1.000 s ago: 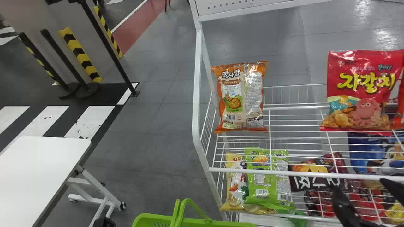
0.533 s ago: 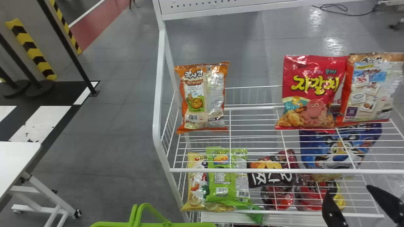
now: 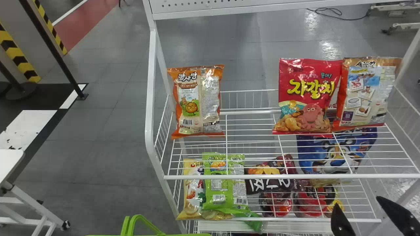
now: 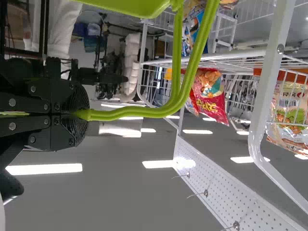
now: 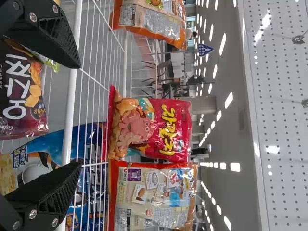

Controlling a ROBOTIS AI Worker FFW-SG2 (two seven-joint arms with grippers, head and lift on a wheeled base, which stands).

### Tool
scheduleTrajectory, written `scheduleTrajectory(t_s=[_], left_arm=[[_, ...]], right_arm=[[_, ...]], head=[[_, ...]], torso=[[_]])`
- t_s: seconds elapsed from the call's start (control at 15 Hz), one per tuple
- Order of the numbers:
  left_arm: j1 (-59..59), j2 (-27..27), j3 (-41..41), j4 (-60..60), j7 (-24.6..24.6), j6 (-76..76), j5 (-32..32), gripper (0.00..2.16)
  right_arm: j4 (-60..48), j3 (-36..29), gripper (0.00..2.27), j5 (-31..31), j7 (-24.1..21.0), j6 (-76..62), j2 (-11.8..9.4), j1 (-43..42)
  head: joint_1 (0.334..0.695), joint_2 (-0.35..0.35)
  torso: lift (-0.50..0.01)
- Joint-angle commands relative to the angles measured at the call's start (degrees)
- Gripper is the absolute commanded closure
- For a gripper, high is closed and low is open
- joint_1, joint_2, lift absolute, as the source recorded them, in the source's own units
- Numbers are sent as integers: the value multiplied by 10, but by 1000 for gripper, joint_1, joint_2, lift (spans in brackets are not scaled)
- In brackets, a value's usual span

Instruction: Hold basket handle with left hand then pick spicy shrimp crackers with right hand and place into basket

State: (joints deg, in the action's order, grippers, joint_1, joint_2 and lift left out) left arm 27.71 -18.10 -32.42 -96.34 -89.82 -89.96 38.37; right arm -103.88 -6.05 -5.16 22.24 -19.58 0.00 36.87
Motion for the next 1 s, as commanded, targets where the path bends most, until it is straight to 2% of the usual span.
scheduleTrajectory(t_s=[0.0, 0.93], left_arm=[[1, 0, 1, -3, -7, -1, -1, 2148], [3, 0, 2, -5, -7, -1, -1, 2148]], right_arm=[[0, 0, 87, 0, 0, -1, 1, 1], [0, 1, 87, 0, 0, 4, 1, 0]], head=[[695, 129], [695, 131]], torso=[[-10], [-10]])
